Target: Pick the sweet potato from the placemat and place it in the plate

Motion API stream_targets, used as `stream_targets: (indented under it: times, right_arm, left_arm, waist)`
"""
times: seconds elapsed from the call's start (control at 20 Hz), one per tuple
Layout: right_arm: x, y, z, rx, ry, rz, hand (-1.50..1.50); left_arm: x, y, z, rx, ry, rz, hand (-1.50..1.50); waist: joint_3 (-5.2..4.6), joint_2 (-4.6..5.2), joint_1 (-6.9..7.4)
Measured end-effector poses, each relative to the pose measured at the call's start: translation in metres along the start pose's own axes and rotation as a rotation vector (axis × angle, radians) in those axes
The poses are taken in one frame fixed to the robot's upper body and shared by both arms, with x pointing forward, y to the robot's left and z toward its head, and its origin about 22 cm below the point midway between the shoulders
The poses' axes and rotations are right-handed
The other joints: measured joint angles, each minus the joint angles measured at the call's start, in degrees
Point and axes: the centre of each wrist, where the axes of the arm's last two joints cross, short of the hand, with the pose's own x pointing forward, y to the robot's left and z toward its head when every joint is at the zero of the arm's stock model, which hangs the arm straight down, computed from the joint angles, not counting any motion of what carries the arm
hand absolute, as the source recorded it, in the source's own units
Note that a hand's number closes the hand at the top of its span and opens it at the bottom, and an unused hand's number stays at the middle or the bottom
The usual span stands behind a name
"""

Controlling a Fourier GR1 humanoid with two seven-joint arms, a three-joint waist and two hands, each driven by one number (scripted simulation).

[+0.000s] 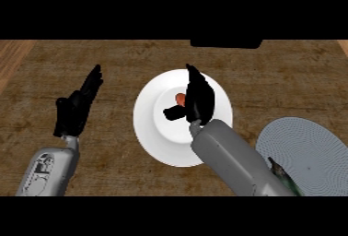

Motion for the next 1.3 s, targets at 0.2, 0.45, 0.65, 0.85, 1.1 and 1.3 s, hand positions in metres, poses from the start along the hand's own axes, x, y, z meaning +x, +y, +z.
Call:
stream_targets:
  times: [0.2,0.45,0.65,0.85,1.1,1.3]
  right_arm:
    - [0.000,-0.005,0.005,-0.089,-0.024,-0.164,-1.50]
    - [-0.013,-0.025,0.009,-0.200,0.002,-0.304,-1.50]
    - [-0.040,-0.055,0.016,-0.286,0.034,-0.373,-1.50]
    - [-0.073,-0.088,0.045,-0.322,0.053,-0.421,-1.50]
    - [-0.106,-0.130,0.081,-0.333,0.069,-0.440,-1.50]
    - [-0.136,-0.156,0.102,-0.336,0.073,-0.435,-1.50]
  left_arm:
    - [-0.002,0.004,0.003,0.014,0.012,0.003,0.00]
    - [-0.008,0.012,0.010,0.039,0.028,0.004,0.00]
    - [-0.007,0.019,0.016,0.065,0.030,-0.001,0.00]
    - [-0.011,0.019,0.018,0.071,0.037,0.000,0.00]
    - [-0.008,0.012,0.016,0.063,0.033,0.004,0.00]
    - [-0.011,0.011,0.017,0.057,0.034,0.004,0.00]
  waist:
    - [-0.02,-0.37,-0.98]
    - [-0.06,-0.84,-2.85]
    - [-0.07,-1.12,-3.70]
    - [-0.08,-1.12,-4.31]
    - [-0.07,-0.89,-3.79]
    - [-0.05,-0.78,-3.48]
